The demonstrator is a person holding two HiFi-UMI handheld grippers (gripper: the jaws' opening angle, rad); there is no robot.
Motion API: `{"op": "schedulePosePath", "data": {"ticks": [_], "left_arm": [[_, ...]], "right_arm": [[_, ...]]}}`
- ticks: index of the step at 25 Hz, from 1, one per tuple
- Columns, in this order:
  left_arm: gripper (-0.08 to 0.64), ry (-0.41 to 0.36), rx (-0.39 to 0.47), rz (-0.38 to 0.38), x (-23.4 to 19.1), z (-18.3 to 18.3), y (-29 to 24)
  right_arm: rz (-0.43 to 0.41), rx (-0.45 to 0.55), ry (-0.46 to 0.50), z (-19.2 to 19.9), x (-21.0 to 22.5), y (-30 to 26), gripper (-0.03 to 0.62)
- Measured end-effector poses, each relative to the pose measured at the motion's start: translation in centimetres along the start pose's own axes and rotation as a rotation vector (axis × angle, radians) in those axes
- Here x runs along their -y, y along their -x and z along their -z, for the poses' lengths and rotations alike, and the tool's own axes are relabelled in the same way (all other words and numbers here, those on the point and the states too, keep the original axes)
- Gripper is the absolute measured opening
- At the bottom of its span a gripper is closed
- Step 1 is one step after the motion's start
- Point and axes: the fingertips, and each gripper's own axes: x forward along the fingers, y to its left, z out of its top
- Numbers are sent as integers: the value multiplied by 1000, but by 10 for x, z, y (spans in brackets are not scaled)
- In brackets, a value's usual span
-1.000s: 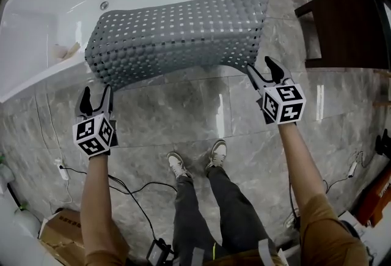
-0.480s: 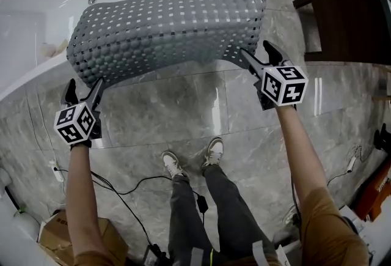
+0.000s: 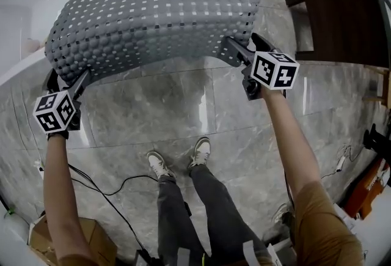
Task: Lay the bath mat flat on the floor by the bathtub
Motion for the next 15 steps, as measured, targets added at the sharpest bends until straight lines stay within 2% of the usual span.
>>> {"op": "schedulePosePath", "data": {"ticks": [4, 8, 11, 15], "left_arm": [[518, 1, -12, 30, 5, -3, -11], [514, 15, -9, -6, 5, -4, -13], [478, -21, -39, -38, 5, -1, -12], [432, -18, -50, -46, 9, -2, -1]], "right_arm": [[-13, -31, 40, 4, -5, -9, 407], [-21, -57, 35, 4, -10, -13, 403], [-23, -66, 6, 4, -9, -8, 376], [-46, -76, 14, 3, -18, 3, 340]]}}
